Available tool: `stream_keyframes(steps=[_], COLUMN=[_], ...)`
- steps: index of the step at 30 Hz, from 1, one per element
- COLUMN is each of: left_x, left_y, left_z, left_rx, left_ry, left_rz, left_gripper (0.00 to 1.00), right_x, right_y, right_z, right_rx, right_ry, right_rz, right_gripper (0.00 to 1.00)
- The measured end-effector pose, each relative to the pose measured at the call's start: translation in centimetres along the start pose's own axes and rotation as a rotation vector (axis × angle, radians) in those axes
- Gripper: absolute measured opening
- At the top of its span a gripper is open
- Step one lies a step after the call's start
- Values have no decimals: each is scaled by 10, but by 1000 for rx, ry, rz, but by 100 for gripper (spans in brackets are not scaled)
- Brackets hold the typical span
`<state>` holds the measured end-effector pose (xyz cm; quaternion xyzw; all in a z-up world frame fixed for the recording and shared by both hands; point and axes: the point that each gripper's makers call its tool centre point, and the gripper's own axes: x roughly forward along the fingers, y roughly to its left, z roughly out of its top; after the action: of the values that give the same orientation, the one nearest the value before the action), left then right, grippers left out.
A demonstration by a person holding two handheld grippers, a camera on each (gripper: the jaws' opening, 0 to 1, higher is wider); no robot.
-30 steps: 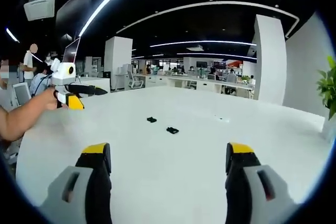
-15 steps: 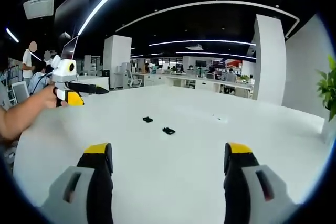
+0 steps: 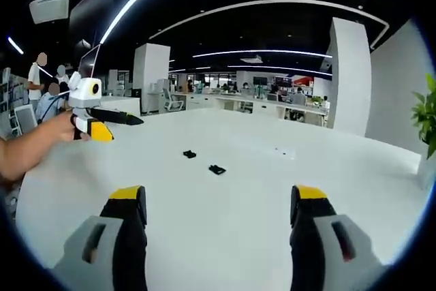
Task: Snap the two parts of the plastic buckle together until the buckle closes and remains connected.
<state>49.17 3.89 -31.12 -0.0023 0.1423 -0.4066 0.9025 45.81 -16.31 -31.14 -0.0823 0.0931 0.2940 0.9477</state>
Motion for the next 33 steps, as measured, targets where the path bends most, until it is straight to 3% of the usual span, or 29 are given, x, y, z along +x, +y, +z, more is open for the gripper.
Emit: stream_keyframes(steps=[12, 17, 24, 27, 30, 33], left_x=[19, 19, 18, 19, 22, 27], left_y=[-3, 5, 13, 19, 24, 26], left_z=[-1, -8, -18, -24, -25, -27], left_rx=[-2, 28, 26, 7, 4, -18], left_ry=[-4, 22, 32, 45, 41, 32], left_rz=[-31, -2, 17, 28, 40, 32], left_gripper=[97, 98, 96, 96, 96, 94], right_x=[12, 13, 26, 33, 37, 38], right_y=[-15, -20, -21, -19, -15, -19], right_z=[-10, -12, 2, -2, -16, -15], right_rx=[7, 12, 15, 49, 37, 40], right_ry=[34, 36, 6, -3, 43, 40], right_rz=[-19, -23, -14, 3, 21, 17], right_gripper=[86, 86, 83, 82, 82, 82])
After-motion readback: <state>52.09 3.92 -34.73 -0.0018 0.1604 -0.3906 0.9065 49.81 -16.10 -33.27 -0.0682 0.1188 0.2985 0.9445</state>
